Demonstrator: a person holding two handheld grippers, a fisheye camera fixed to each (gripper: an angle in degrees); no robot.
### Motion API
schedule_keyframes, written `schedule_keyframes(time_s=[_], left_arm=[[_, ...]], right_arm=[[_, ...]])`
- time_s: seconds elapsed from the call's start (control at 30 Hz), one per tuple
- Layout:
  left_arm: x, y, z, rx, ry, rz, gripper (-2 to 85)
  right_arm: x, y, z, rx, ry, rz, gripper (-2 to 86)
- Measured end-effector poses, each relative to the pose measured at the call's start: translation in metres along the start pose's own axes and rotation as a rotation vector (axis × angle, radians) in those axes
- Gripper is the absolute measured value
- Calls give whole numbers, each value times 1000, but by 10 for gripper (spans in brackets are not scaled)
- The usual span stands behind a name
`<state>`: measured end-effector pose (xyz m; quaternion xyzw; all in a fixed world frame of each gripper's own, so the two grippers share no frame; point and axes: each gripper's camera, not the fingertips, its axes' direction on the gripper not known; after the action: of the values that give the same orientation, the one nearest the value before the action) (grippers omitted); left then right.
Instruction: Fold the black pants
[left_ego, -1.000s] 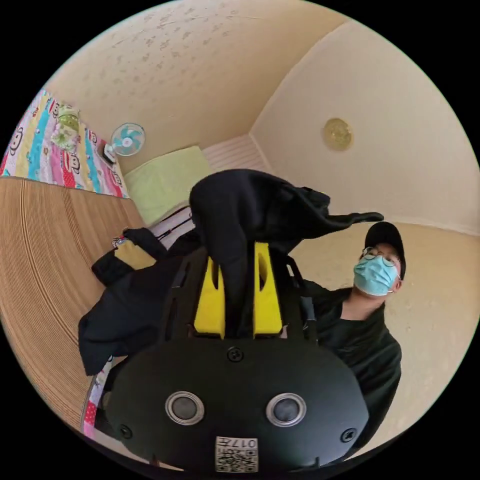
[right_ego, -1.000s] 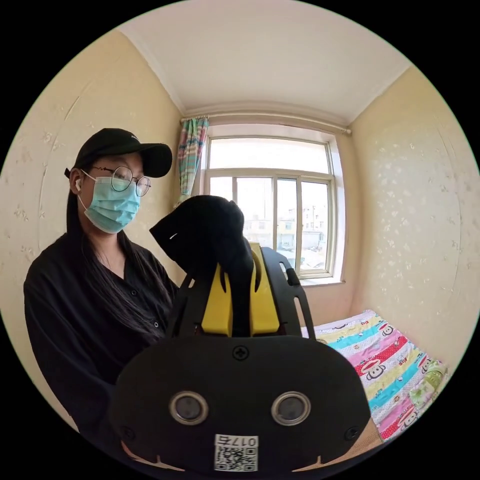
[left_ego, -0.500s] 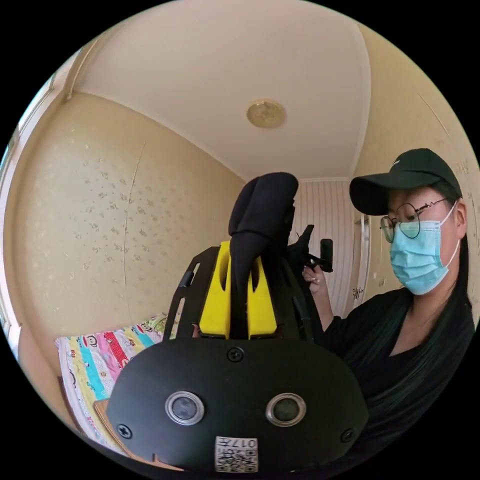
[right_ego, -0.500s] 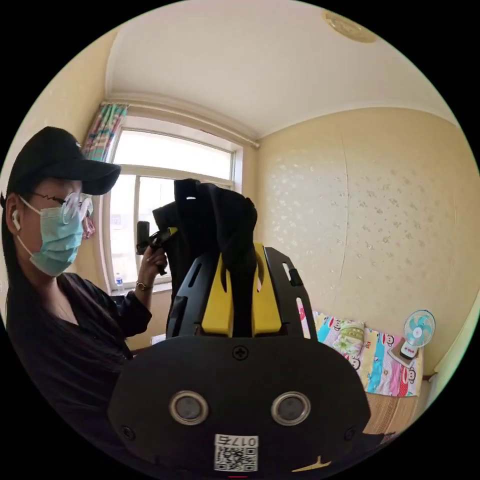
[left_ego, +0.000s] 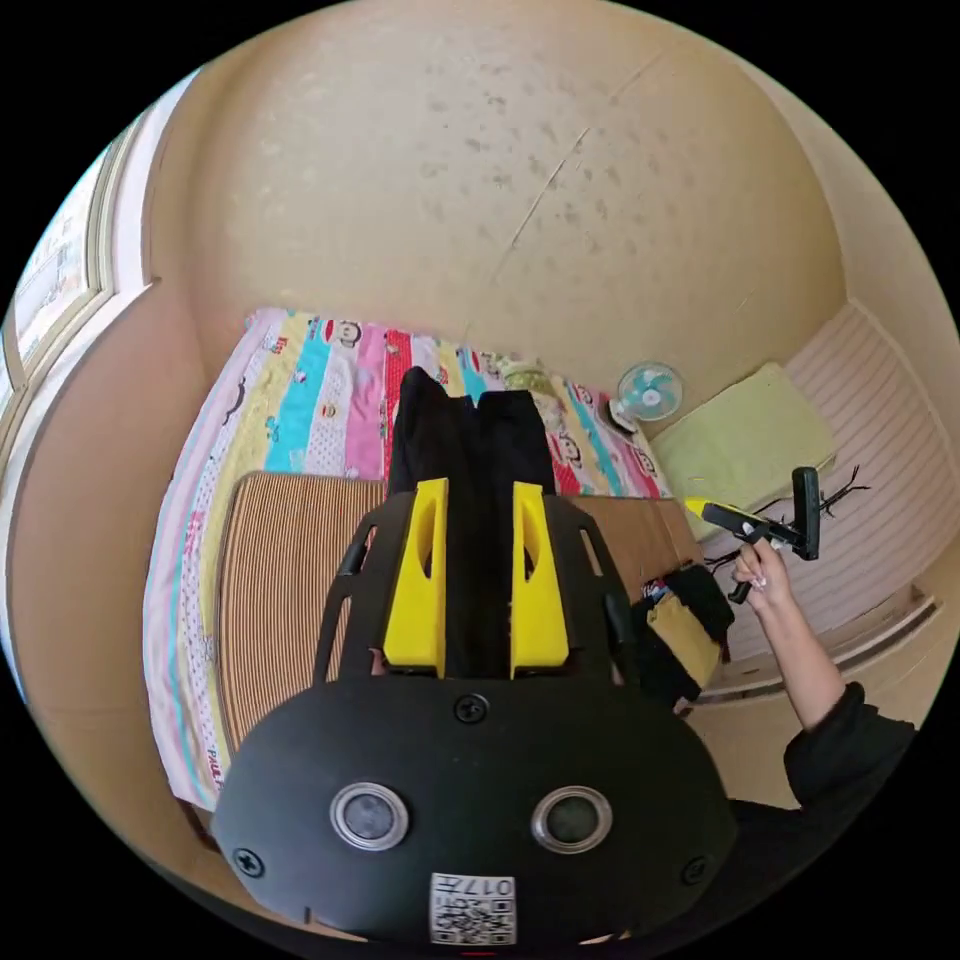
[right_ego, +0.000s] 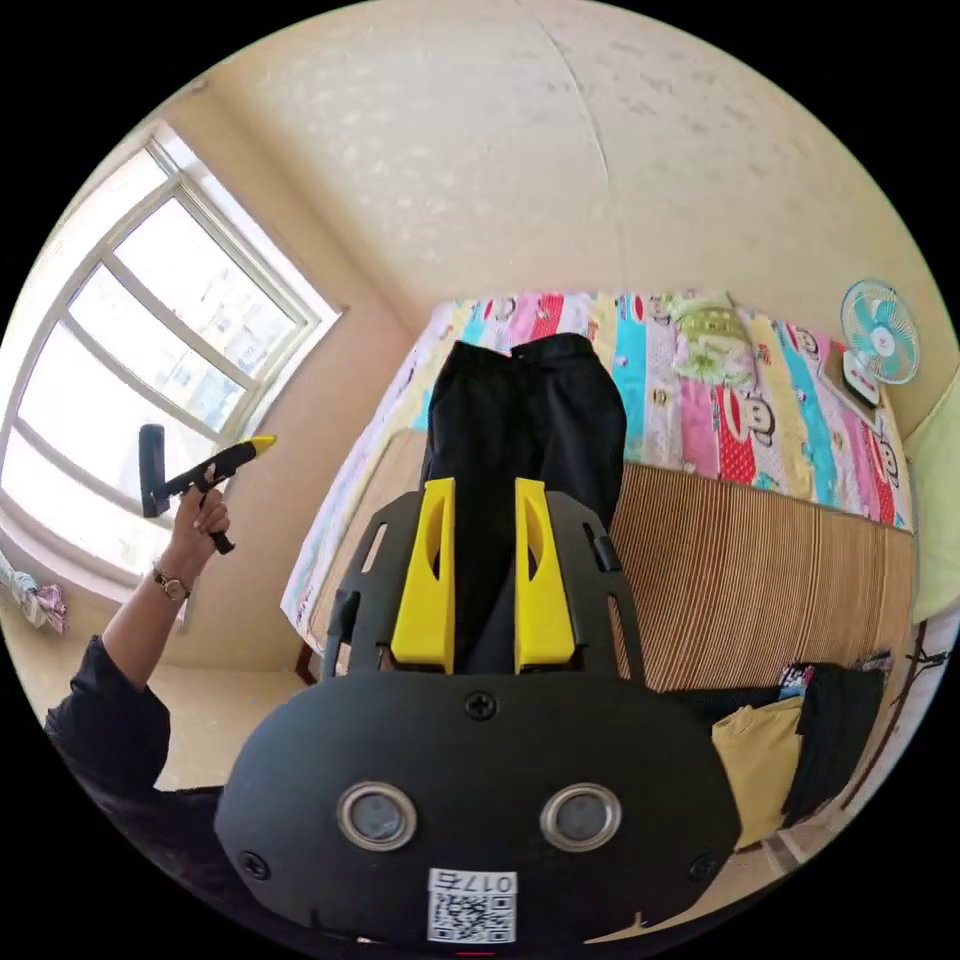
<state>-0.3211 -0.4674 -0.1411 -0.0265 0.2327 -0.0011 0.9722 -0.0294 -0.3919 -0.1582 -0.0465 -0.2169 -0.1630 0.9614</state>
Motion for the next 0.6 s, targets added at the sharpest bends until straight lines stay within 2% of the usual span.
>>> schedule_keyframes(time_s=[0.07,0.1,0.2,0.33,0.43,0.53,0.57,0.6], left_arm=[[-25,63,72,-200,42,-73,123],[-37,109,116,-317,93,-140,130],[-40,206,193,-492,162,-272,145],[-21,272,236,-549,70,-322,150],[-9,306,257,-574,57,-367,145],[3,319,254,-539,-45,-350,96],[5,319,251,-552,23,-313,57],[4,319,244,-539,239,-289,35]], right_arm=[[46,67,108,-216,-31,134,107],[56,86,131,-266,-49,174,110],[89,173,214,-423,-97,358,124],[99,253,254,-485,74,447,139],[100,284,269,-509,90,430,140],[90,292,271,-505,138,342,114],[85,288,270,-542,114,265,84],[84,286,268,-551,69,238,65]])
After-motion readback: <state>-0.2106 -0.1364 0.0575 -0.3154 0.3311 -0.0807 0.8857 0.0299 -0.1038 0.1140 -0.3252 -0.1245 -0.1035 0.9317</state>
